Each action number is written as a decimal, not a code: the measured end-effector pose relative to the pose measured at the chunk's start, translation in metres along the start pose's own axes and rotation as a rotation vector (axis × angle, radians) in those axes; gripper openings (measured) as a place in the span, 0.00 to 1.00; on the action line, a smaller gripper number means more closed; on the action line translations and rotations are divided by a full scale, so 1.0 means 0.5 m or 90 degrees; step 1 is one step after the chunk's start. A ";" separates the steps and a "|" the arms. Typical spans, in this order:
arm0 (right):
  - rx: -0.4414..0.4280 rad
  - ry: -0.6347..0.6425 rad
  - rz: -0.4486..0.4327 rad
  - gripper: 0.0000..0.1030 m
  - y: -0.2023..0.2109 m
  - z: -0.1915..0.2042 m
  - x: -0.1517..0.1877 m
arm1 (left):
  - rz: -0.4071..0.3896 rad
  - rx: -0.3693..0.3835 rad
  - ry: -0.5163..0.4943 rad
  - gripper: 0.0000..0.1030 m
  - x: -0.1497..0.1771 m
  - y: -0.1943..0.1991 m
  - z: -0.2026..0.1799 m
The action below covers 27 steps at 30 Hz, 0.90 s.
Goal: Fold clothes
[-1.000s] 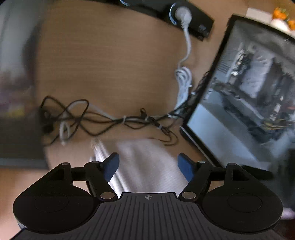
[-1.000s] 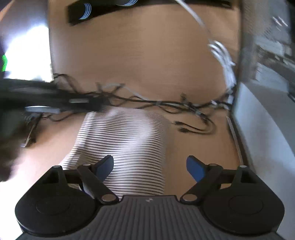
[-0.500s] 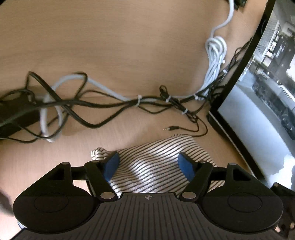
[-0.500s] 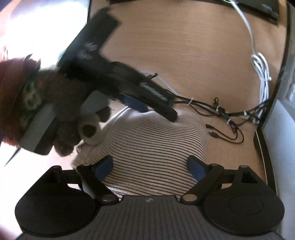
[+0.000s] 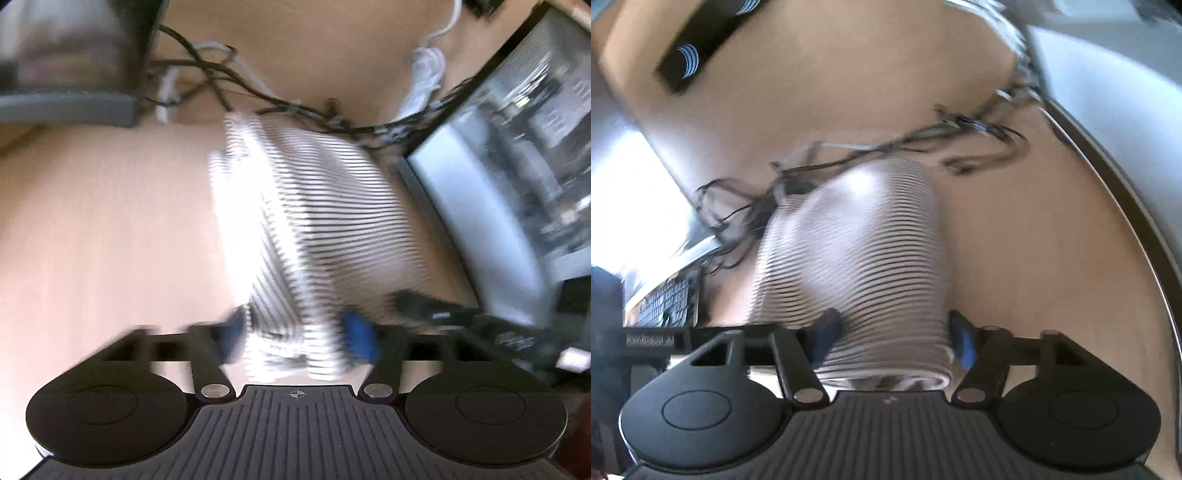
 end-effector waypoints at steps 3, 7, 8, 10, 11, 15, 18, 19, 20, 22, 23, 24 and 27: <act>0.006 0.073 -0.017 0.62 0.010 0.032 0.002 | -0.032 0.033 0.007 0.52 -0.018 0.018 -0.001; 0.031 0.107 0.016 0.62 -0.002 0.025 0.015 | 0.025 -0.044 -0.002 0.56 0.026 -0.008 0.048; 0.033 0.117 0.012 0.63 0.003 0.028 0.010 | 0.029 -0.057 -0.009 0.56 0.035 -0.010 0.053; 0.044 0.138 -0.011 0.71 0.020 0.036 -0.008 | 0.015 -0.077 -0.028 0.56 0.029 0.007 0.049; 0.050 0.146 -0.029 0.75 0.029 0.040 -0.023 | -0.002 -0.092 -0.052 0.56 0.020 0.020 0.038; 0.077 0.196 -0.093 0.82 0.034 0.070 -0.081 | -0.089 -0.104 -0.143 0.58 -0.027 0.069 -0.019; 0.087 0.237 -0.117 0.82 0.012 0.096 -0.115 | -0.095 -0.052 -0.156 0.63 -0.036 0.052 -0.045; 0.071 0.238 -0.118 0.82 -0.005 0.108 -0.130 | -0.087 -0.045 -0.157 0.63 -0.034 0.036 -0.046; 0.049 0.237 -0.115 0.82 -0.016 0.124 -0.141 | -0.072 -0.049 -0.157 0.63 -0.030 0.013 -0.040; -0.008 0.237 -0.088 0.82 -0.054 0.163 -0.158 | -0.041 -0.071 -0.135 0.61 -0.018 -0.023 -0.014; -0.029 0.239 -0.065 0.82 -0.075 0.178 -0.158 | -0.031 -0.076 -0.124 0.60 -0.008 -0.029 0.001; -0.027 0.242 -0.026 0.82 -0.112 0.184 -0.154 | -0.025 -0.074 -0.117 0.59 -0.003 -0.034 0.010; -0.001 0.243 0.059 0.82 -0.213 0.175 -0.134 | -0.021 -0.071 -0.110 0.59 0.005 -0.039 0.025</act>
Point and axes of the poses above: each gripper's, at about its wrist camera, not at the fingertips, and y roughly against the way its jaws point, z to its left, x to its underside, the point moved 8 cm from there along -y, roughly the way its jaws point, and after that the axes turned 10 degrees about -y, right-handed, at the moved point
